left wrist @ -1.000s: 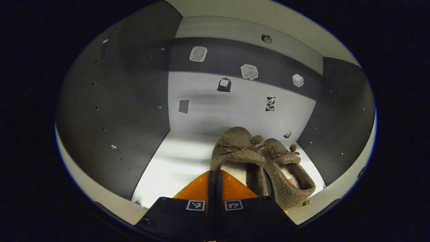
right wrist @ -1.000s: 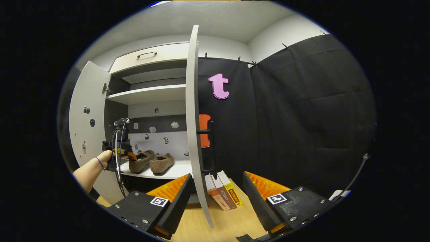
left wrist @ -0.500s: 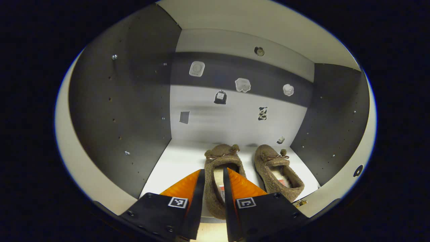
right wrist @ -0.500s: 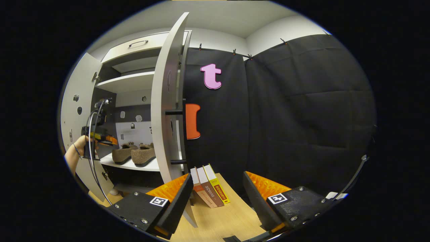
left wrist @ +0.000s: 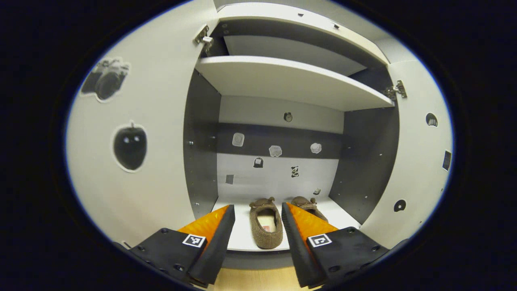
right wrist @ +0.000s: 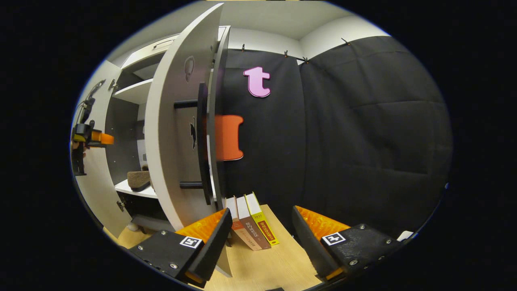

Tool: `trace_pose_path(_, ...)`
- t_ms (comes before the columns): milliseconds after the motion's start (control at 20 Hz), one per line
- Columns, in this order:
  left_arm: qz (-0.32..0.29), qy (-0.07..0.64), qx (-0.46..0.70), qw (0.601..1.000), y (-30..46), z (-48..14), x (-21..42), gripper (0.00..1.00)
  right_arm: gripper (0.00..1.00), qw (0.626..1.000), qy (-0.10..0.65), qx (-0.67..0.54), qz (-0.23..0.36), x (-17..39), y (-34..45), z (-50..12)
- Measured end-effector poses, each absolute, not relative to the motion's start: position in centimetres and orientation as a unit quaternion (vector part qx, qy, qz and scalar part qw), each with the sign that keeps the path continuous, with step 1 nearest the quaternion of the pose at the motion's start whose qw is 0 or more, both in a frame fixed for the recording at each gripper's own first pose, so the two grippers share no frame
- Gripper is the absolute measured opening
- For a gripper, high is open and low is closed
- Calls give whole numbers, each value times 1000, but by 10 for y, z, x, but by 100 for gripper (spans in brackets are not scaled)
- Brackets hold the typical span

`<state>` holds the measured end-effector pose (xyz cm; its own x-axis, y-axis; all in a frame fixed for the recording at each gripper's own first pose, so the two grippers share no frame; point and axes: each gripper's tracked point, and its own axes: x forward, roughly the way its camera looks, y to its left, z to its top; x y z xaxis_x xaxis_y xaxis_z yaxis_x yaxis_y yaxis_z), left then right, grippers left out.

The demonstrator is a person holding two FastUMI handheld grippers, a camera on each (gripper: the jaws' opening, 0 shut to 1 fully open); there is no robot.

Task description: Grab one shoe with the right hand and put it into the shoe cabinet, grab the other shoe with the left hand and put it into the shoe cabinet; then close the right door with the right hand and the left door with the left hand.

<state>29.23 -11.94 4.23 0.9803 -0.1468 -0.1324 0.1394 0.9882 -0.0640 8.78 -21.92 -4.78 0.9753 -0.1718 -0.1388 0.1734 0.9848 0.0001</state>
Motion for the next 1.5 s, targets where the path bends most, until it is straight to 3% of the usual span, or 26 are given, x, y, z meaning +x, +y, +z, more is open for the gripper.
trace_pose_path(100,-71,43,-19,996,-111,59,269,91,92,995,68,13,-77,94,-216,-48)
trace_pose_path(150,-70,33,-18,997,-109,65,257,83,92,995,66,16,-70,95,-212,-47)
trace_pose_path(200,-70,26,-19,997,-105,69,246,83,92,996,64,18,-64,96,-208,-47)
trace_pose_path(350,-72,8,-23,997,-94,79,208,96,92,997,61,19,-54,99,-203,-47)
trace_pose_path(400,-70,3,-25,997,-90,82,197,95,99,997,60,19,-52,98,-202,-46)
trace_pose_path(450,-70,-3,-28,997,-86,85,184,94,99,997,59,23,-48,97,-200,-47)
trace_pose_path(500,-72,-7,-31,997,-82,88,170,94,92,997,59,26,-45,97,-196,-47)
trace_pose_path(550,-73,-11,-34,997,-77,91,157,94,91,997,57,26,-43,96,-193,-47)
trace_pose_path(600,-72,-14,-36,997,-72,91,145,94,99,997,56,27,-43,94,-189,-47)
trace_pose_path(650,-69,-20,-39,997,-66,91,134,96,90,997,55,26,-45,93,-185,-46)
trace_pose_path(1050,-36,-16,-50,998,-11,73,78,96,89,998,46,26,-16,84,-132,-44)
trace_pose_path(1500,1,-9,-45,999,52,55,57,97,89,999,37,22,15,100,-69,-45)
